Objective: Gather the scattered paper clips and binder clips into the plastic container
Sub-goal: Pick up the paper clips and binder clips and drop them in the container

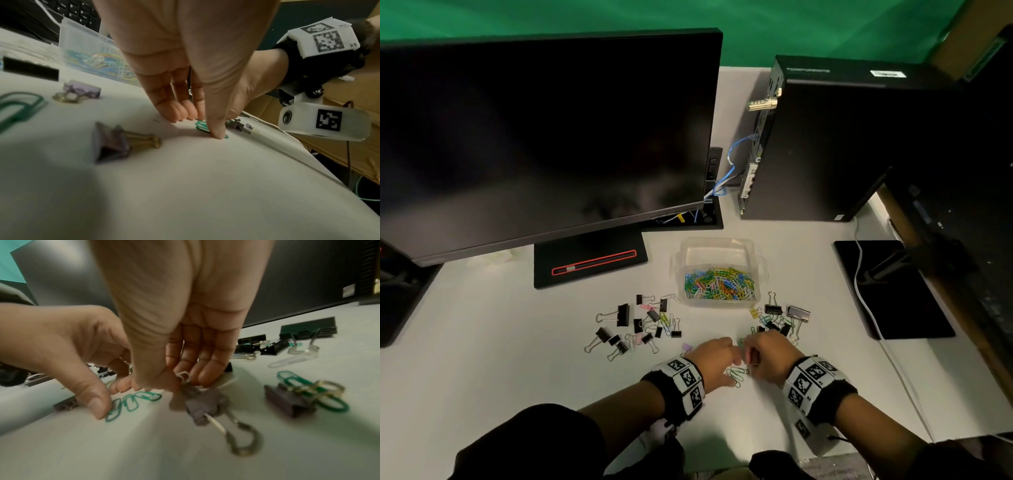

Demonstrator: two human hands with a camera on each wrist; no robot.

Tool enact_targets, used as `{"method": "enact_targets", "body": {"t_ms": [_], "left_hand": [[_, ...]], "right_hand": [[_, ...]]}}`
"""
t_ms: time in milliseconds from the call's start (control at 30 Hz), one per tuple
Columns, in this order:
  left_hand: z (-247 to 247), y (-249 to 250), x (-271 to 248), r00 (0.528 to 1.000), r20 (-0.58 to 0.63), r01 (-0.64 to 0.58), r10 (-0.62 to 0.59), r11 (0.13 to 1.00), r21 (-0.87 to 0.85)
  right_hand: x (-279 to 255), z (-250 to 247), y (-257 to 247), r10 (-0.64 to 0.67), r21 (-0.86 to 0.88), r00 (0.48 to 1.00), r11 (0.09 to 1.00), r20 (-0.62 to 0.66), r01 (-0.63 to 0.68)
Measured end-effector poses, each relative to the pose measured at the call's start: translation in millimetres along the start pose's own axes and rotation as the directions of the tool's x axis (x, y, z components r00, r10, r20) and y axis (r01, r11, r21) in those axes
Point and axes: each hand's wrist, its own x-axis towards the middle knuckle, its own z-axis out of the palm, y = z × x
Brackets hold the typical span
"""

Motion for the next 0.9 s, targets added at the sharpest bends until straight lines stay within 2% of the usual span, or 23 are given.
{"method": "enact_targets", "body": {"t_ms": [133, 233, 333, 500, 567, 600, 667, 767, 833, 900], "left_hand": [[1.7, 0.9, 3.8, 0.999, -0.017, -0.051, 0.051, 0.999, 0.001], [3.0, 1.9, 6.4, 0.995, -0.008, -0.095, 0.095, 0.995, 0.038], [2.2, 3.3, 8.4, 0.996, 0.022, -0.090, 0.089, 0.993, 0.072], [0.3, 6.5, 11.0, 0.996, 0.085, -0.033, 0.020, 0.987, 0.157], [1.0, 6.6, 11.4, 0.993, 0.114, -0.038, 0.013, 0.977, 0.212], [1.1, 6.6, 11.4, 0.991, 0.129, -0.053, 0.021, 0.967, 0.247], [3.1, 5.8, 11.3, 0.988, 0.151, -0.086, 0.039, 0.945, 0.315], [5.3, 6.5, 10.7, 0.985, 0.157, -0.121, 0.064, 0.914, 0.387], [7.0, 6.8, 9.9, 0.982, 0.169, -0.146, 0.082, 0.898, 0.416], [7.9, 6.0, 10.1, 0.979, 0.178, -0.167, 0.096, 0.882, 0.441]], "right_hand": [[-3.3, -8.0, 7.3, 0.046, 0.085, 0.999, 0.995, -0.027, -0.043], [-0.9, -26.6, 13.1, 0.093, 0.198, 0.984, 0.978, -0.155, -0.061], [9.4, -53.7, 14.9, 0.122, 0.278, 0.958, 0.959, -0.261, -0.046], [32.1, -83.3, 2.3, 0.108, 0.357, 0.880, 0.931, -0.463, 0.074], [34.6, -85.8, -1.2, 0.117, 0.390, 0.866, 0.916, -0.486, 0.095], [34.0, -84.6, -0.6, 0.118, 0.390, 0.874, 0.917, -0.472, 0.087], [28.1, -75.9, 2.8, 0.097, 0.341, 0.921, 0.939, -0.376, 0.040], [11.5, -50.2, 11.0, 0.089, 0.142, 0.992, 0.987, -0.089, -0.076], [-1.6, -30.3, 14.0, 0.106, 0.045, 0.994, 0.993, 0.029, -0.107], [-11.2, -15.0, 15.8, 0.123, 0.036, 0.992, 0.992, 0.041, -0.125]]}}
